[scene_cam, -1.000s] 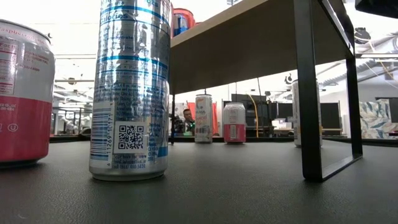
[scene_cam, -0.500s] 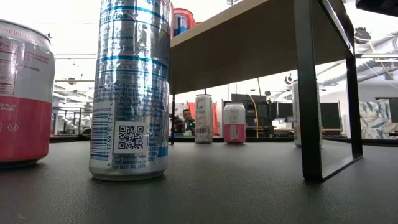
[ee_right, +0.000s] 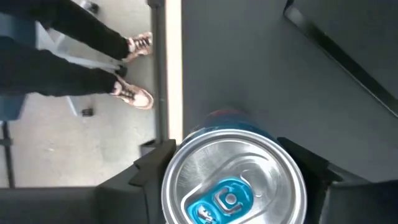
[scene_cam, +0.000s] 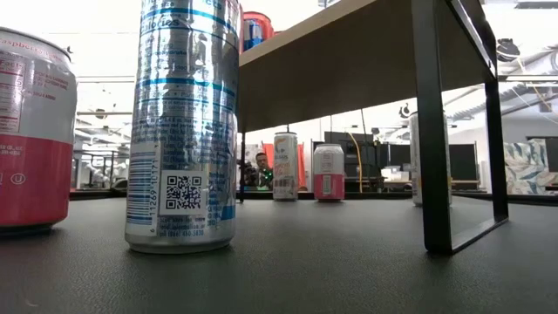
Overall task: Place canned beverage on shelf
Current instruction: Put the bottom blue soda can on the shelf aligned with the other blue soda can
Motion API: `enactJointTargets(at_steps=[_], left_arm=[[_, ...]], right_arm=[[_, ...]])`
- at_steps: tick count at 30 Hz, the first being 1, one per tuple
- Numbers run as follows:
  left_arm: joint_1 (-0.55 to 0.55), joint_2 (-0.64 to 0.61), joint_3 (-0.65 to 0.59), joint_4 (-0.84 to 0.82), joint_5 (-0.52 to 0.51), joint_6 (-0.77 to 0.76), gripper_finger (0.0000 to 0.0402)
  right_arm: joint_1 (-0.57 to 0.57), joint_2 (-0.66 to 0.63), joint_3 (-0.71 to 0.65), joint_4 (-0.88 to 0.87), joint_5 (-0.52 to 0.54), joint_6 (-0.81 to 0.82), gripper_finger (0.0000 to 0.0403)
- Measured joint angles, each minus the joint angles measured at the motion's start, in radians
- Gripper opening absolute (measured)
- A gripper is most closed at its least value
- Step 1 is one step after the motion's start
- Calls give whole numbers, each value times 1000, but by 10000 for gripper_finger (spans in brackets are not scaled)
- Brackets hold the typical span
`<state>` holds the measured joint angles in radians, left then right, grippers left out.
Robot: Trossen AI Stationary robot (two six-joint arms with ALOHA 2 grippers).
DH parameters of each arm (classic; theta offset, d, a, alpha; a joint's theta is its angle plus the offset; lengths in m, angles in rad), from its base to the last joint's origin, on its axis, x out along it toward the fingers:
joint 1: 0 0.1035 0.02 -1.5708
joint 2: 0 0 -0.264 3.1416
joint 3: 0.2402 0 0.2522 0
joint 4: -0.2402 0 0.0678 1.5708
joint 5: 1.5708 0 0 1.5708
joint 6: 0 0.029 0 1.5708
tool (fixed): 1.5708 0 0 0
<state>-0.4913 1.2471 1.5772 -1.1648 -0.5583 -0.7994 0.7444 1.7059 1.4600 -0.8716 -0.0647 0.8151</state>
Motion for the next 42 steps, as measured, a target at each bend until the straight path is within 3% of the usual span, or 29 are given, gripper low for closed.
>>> enactJointTargets(at_steps=[16,29,37,42], left_arm=[[0,0,0,10,0,-6,134],[0,0,0,127,-46,3,134],[0,0,0,256,-102,122,134],[0,2,0,345,-103,207,134]], right_arm=[[-2,0,248,-218,15,-6,211],[-34,0,501,-372,11,-18,210],[-83,0,704,-456,16,-30,210],[-140,-2,798,-466,87,-109,210]])
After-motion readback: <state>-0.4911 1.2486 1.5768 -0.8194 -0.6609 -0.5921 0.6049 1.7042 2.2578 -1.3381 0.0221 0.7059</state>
